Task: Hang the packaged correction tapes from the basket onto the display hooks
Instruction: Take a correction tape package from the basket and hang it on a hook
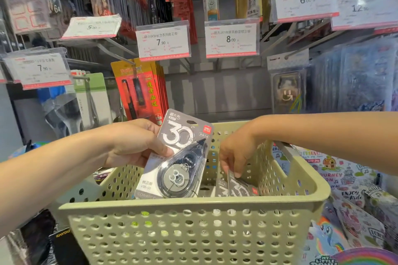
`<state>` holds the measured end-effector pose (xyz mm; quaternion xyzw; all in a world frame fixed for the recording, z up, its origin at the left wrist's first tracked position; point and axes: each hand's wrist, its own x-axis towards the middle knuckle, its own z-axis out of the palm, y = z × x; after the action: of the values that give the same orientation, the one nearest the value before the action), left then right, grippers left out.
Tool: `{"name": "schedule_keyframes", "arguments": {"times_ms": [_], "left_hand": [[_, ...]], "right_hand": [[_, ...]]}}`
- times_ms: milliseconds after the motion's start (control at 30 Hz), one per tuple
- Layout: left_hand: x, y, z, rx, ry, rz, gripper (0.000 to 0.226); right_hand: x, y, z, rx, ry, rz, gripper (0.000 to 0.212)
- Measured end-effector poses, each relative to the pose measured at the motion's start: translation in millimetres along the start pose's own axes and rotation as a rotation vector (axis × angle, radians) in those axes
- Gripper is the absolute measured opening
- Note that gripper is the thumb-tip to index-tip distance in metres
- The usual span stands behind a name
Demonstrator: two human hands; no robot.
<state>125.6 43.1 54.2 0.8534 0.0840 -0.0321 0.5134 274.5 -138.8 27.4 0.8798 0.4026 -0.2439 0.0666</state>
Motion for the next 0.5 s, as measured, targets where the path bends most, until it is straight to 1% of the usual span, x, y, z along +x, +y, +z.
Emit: {"name": "schedule_keyframes", "arguments": {"times_ms": [33, 133, 300, 433, 500], "left_hand": [[-0.9, 0.3, 1.1, -0.014, 0.007, 0.003, 0.015], [-1.2, 0.8, 2.7, -0.055, 0.012, 0.008, 0.026], [-0.5, -0.7, 4.1, -0.098, 0.014, 0.043, 0.027], [-2.0, -1.4, 1.9, -0.091, 0.028, 0.082, 0.028], [-3.6, -1.3, 1.8, -0.070, 0.050, 0.100, 0.025]], "right_hand": [[-1.6, 0.7, -1.0, -0.010, -0.002, -0.011, 0.012], [-7.0, 3.9, -6.1, -0.007, -0.019, -0.049, 0.020], [-14.6, 9.6, -14.0, 0.085, -0.074, -0.111, 0.022], [-23.7, 10.1, -21.2, 0.206, -0.092, -0.204, 0.016], [-27.4, 9.6, -23.9, 0.248, -0.050, -0.238, 0.012]]}}
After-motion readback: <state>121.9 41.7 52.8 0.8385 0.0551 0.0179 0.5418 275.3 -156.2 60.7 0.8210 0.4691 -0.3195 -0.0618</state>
